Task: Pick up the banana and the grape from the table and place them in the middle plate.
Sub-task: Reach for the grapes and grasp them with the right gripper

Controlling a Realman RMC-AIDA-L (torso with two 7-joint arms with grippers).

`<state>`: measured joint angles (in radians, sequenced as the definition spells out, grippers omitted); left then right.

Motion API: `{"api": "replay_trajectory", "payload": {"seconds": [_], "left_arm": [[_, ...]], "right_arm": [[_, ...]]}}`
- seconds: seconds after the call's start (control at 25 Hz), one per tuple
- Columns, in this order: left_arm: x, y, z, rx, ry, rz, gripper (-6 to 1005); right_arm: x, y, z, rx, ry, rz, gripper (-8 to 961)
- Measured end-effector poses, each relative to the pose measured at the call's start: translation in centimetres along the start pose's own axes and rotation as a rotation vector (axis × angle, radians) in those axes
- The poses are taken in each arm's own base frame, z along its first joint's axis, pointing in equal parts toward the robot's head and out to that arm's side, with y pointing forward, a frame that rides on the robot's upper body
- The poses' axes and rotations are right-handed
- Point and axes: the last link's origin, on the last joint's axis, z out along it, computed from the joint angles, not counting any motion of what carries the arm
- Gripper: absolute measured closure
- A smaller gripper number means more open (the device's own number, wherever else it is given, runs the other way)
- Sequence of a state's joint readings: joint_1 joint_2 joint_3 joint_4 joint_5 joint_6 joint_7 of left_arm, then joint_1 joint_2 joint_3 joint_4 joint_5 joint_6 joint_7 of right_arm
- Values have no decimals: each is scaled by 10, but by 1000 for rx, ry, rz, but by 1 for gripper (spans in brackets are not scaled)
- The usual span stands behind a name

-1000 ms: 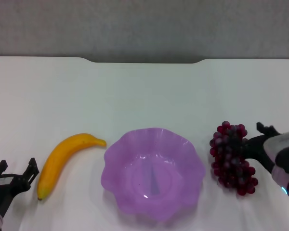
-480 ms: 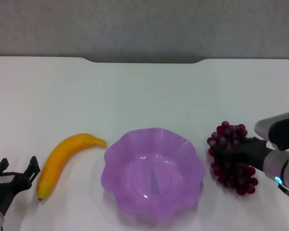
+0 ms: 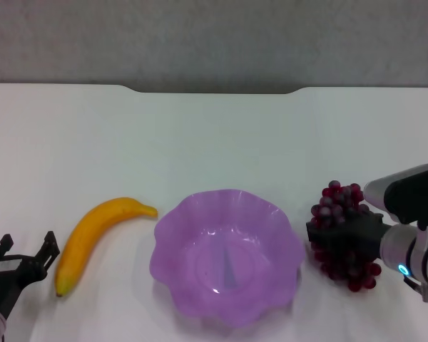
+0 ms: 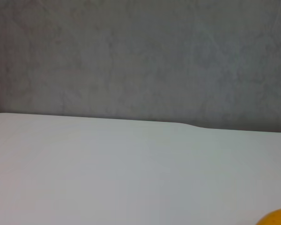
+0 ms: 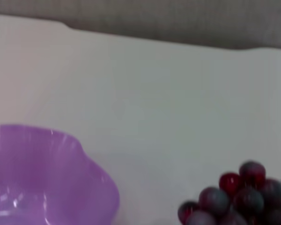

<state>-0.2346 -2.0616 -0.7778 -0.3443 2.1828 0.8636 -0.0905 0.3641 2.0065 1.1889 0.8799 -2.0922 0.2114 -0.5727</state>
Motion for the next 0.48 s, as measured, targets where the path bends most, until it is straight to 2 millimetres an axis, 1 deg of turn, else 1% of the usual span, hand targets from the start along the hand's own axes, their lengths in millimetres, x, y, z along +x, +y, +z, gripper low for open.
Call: {"api": "replay_trajectory", "payload": {"seconds": [0.2, 0.48], "left_arm": [[1, 1, 1, -4, 3, -1, 182], [2, 3, 2, -10, 6, 2, 182]], "right_arm": [[10, -12, 5, 41, 32, 19, 192], [11, -10, 8, 43, 31, 0, 204]]}}
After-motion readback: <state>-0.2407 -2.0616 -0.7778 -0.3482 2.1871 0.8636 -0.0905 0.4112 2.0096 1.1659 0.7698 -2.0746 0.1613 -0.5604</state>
